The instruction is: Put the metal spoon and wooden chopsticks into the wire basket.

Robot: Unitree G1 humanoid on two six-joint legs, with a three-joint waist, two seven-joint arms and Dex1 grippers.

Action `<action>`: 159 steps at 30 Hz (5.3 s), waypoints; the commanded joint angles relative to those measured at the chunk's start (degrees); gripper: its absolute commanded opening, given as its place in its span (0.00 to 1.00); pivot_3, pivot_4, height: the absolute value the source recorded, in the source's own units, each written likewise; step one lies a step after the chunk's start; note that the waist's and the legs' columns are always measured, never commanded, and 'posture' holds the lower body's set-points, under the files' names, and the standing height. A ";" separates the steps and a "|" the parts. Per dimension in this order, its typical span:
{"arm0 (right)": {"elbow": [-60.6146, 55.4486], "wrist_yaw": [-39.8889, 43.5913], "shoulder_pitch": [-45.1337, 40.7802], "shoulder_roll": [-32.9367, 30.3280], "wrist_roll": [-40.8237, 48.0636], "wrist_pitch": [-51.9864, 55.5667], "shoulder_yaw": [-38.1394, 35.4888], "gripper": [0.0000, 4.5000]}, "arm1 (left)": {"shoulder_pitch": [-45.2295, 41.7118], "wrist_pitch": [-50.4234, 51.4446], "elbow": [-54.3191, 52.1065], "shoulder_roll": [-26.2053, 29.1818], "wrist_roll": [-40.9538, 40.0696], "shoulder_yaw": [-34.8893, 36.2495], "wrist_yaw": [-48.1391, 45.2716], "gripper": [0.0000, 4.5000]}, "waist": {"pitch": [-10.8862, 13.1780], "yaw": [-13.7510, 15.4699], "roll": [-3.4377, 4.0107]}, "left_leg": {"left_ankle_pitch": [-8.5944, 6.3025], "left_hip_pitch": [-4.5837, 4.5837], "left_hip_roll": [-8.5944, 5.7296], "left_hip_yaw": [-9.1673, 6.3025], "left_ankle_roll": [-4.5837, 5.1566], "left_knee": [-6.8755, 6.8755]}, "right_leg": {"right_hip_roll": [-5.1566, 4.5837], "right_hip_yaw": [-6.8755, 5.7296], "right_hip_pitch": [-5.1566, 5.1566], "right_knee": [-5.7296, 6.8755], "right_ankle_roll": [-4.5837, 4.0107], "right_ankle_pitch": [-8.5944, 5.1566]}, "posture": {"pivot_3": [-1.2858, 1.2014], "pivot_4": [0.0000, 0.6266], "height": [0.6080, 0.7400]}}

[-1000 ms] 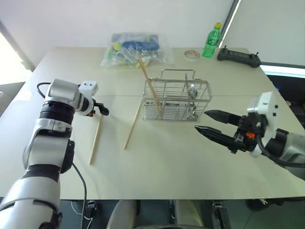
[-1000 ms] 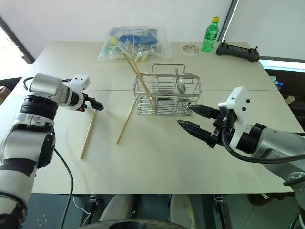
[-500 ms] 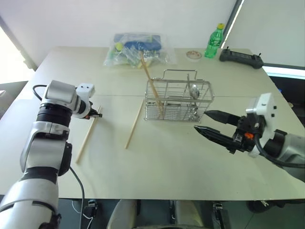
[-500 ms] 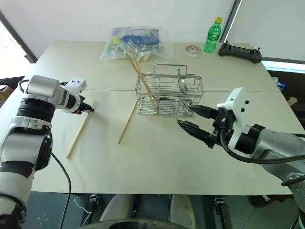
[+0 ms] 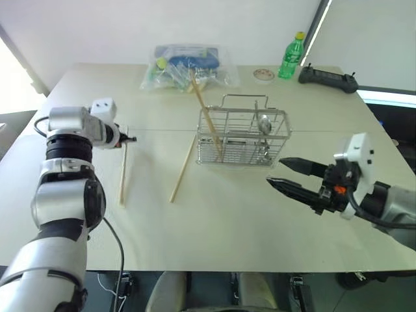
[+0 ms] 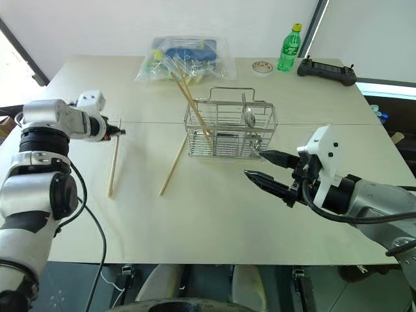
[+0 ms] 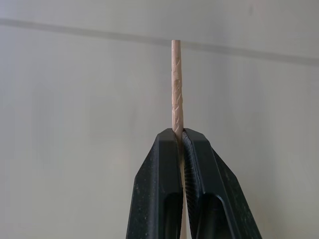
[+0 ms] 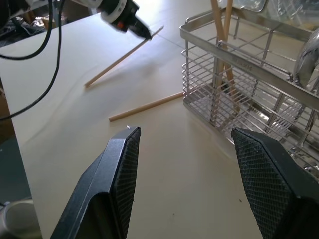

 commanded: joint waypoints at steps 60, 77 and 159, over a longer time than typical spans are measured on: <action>-1.12 -10.26 -0.35 -0.19 7.90 -3.78 -2.04 0.66 | 1.26 -28.38 -35.86 -16.69 -20.70 -1.74 -14.76 0.99 | 0.00 0.03 -0.02 | -0.05 -0.07 0.01 -0.01 0.10 0.56 | 0.12 -0.01 0.34 -0.19 -0.19 -0.06 | 0.52 0.24 0.86; 0.30 -9.23 -2.04 2.25 5.16 -4.89 3.30 0.66 | -10.65 -8.34 -13.85 1.19 -11.82 -0.64 0.28 0.99 | 0.04 0.00 -0.07 | -0.06 -0.02 -0.05 -0.05 0.10 0.24 | 0.15 -0.03 0.25 -0.19 0.09 -0.01 | 0.52 0.24 0.86; -5.00 -14.07 5.89 2.61 6.89 -8.73 2.51 0.66 | -7.16 -19.71 8.85 -9.04 -3.14 1.56 2.66 0.02 | 0.09 0.00 -0.12 | -0.06 -0.02 -0.02 0.01 0.10 -0.03 | 0.08 -0.05 0.15 -0.43 0.18 0.03 | 0.52 0.24 0.86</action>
